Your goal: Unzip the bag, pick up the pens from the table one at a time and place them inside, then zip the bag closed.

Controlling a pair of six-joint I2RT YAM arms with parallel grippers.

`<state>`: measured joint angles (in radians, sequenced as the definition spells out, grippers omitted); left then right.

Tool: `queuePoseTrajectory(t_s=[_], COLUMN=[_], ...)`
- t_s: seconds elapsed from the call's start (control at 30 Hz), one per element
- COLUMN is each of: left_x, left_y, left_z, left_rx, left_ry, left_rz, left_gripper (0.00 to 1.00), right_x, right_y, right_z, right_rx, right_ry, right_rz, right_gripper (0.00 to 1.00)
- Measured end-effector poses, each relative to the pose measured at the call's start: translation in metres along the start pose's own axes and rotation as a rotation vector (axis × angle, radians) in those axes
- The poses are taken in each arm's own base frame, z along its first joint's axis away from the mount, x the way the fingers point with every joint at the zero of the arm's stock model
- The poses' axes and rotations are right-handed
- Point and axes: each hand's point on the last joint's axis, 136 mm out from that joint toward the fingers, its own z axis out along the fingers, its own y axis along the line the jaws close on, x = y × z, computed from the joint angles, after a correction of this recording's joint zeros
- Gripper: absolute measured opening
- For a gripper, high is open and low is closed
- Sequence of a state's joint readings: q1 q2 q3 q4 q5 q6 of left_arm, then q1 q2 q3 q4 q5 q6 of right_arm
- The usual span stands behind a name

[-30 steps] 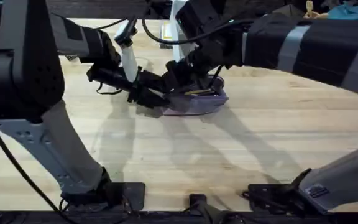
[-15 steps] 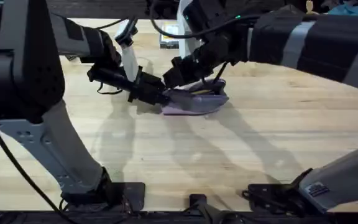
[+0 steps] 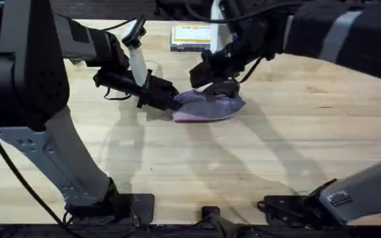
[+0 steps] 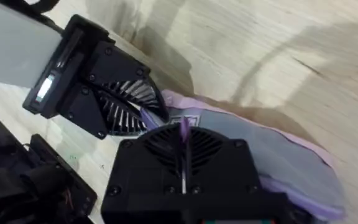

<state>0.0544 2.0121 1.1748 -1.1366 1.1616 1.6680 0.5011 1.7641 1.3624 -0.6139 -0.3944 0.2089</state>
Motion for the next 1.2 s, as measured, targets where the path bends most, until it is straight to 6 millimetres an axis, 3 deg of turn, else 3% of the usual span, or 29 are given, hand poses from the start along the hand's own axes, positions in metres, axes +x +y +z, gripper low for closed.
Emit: queuePoseTrajectory(t_s=[0.2, 0.77, 0.83, 1.03, 1.2], left_x=[-0.003, -0.004, 0.000, 0.003, 0.003], left_y=[0.001, 0.000, 0.000, -0.001, -0.001], left_z=[0.000, 0.001, 0.001, 0.001, 0.001], left_rx=[-0.002, 0.002, 0.003, 0.007, 0.007], left_ry=[-0.010, -0.012, 0.007, 0.023, 0.024], left_rz=[0.003, 0.007, 0.007, 0.001, 0.001], left_gripper=[0.045, 0.044, 0.044, 0.044, 0.044], right_x=[-0.004, -0.003, -0.006, -0.016, -0.016], right_y=[-0.016, -0.044, -0.056, -0.120, -0.141], right_z=[-0.016, -0.030, -0.035, -0.064, -0.077], right_rx=[0.000, 0.000, 0.028, 0.159, 0.193], right_ry=[-0.018, -0.014, -0.030, -0.098, -0.125], right_rz=[0.041, 0.012, 0.013, 0.104, 0.147], right_gripper=[0.031, 0.031, 0.031, 0.030, 0.030])
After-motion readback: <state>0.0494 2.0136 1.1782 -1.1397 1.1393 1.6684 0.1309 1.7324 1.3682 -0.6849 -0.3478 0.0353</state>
